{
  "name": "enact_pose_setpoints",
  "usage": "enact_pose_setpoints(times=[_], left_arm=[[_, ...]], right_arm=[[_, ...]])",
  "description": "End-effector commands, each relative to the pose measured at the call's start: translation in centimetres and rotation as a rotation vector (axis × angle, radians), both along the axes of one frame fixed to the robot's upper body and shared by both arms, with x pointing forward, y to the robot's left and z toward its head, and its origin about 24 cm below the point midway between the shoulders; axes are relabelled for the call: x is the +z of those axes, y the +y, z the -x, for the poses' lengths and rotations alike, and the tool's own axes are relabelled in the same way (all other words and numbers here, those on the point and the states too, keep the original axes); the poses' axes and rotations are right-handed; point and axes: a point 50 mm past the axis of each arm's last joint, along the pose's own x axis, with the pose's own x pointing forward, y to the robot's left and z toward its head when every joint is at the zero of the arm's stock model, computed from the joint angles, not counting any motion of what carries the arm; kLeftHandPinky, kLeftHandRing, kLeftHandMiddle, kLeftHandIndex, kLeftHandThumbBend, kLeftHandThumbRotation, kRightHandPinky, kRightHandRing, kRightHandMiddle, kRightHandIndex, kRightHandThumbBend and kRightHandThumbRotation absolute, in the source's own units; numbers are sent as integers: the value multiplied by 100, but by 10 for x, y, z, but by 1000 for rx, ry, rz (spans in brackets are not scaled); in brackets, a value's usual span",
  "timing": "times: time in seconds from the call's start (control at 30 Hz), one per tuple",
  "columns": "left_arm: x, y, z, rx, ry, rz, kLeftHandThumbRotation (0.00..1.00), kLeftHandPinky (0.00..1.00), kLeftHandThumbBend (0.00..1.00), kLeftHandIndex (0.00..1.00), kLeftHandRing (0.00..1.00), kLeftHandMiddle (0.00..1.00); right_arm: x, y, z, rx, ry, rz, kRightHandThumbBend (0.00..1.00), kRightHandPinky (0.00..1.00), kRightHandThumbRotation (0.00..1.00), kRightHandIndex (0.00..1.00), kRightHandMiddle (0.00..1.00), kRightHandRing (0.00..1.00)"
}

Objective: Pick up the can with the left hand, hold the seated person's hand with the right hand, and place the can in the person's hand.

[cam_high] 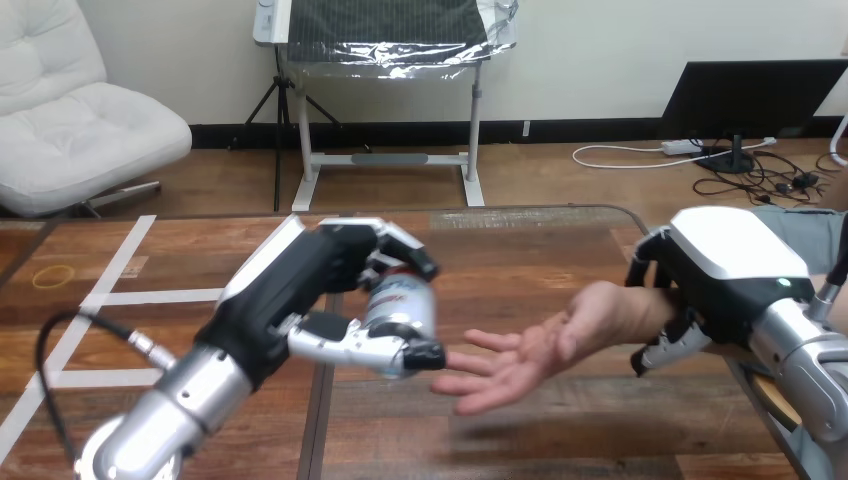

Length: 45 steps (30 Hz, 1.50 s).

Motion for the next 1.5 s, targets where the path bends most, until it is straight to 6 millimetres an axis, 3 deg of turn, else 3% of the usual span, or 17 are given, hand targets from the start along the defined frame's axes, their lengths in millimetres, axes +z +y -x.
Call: enact_pose_setpoints(times=[0.0,1.0,1.47], left_arm=[[46,-17,-9,-99,-142,30,0,36,71,53,41,49],[63,-71,7,-365,-28,-2,0,36,77,51,40,47],[61,-80,15,-421,-10,-15,0,32,78,50,37,45]], right_arm=[[41,-3,-6,-2,-165,12,78,24,0,50,40,30],[47,-1,-6,19,-184,3,80,21,0,48,36,27],[45,-2,-5,15,-175,0,79,23,0,49,39,29]])
